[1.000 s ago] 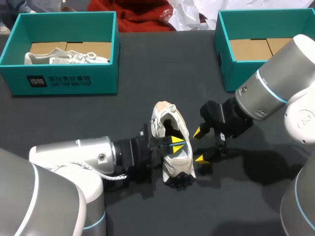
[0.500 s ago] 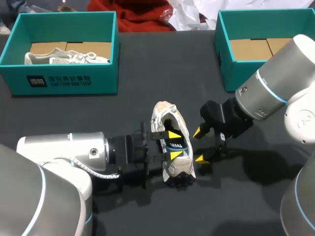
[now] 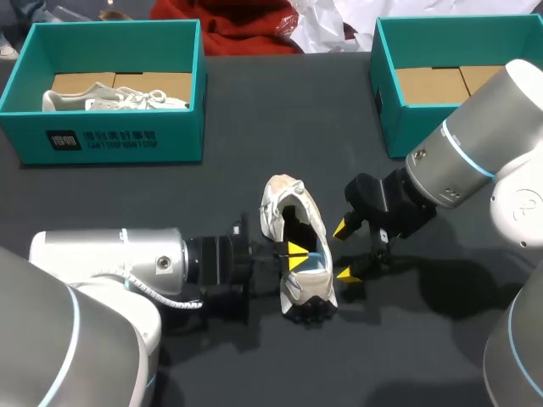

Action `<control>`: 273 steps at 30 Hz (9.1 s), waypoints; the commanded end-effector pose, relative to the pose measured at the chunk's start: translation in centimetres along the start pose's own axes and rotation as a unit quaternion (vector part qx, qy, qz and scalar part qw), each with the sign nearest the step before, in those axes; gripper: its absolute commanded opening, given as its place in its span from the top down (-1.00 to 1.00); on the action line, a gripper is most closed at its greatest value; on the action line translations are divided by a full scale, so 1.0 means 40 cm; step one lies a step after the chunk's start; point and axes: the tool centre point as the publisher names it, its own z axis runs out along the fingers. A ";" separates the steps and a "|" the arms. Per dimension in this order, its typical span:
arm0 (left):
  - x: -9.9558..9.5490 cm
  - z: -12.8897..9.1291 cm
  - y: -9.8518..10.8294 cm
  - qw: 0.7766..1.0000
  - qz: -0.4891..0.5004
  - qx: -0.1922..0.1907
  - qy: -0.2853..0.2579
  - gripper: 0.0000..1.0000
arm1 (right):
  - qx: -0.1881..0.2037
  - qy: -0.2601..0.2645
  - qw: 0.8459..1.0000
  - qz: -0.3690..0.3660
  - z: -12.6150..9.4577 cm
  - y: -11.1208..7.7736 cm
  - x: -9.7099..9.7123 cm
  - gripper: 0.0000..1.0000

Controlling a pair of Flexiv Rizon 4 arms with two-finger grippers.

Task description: Take the shoe out of the shoebox, open the shoe tongue, remove and reinsert the insole, then place the shoe into the shoebox

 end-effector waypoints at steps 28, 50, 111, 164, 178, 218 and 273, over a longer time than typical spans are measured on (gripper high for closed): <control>-0.024 -0.058 -0.045 0.992 -0.019 -0.011 0.127 0.31 | 0.000 -0.002 1.000 0.000 0.002 0.000 0.003 -1.00; -0.071 -0.162 -0.049 0.968 0.016 -0.058 0.242 0.30 | 0.024 -0.001 0.999 0.029 -0.147 -0.128 -0.005 -1.00; -0.147 -0.164 -0.048 0.798 0.282 -0.140 0.513 1.00 | 0.035 -0.057 0.995 0.073 -0.314 -0.277 0.018 -1.00; 0.016 -0.039 0.069 0.650 0.370 -0.108 0.654 1.00 | 0.035 -0.057 0.995 0.073 -0.314 -0.277 0.018 -1.00; -0.012 -0.039 0.028 0.660 0.387 -0.094 0.636 1.00 | 0.035 -0.057 0.995 0.073 -0.314 -0.277 0.018 -1.00; 0.087 0.007 0.139 0.689 0.380 -0.123 0.605 1.00 | 0.035 -0.057 0.995 0.073 -0.314 -0.277 0.018 -1.00; 0.155 0.088 0.094 0.709 0.355 -0.114 0.599 1.00 | 0.035 -0.057 0.995 0.073 -0.314 -0.277 0.018 -1.00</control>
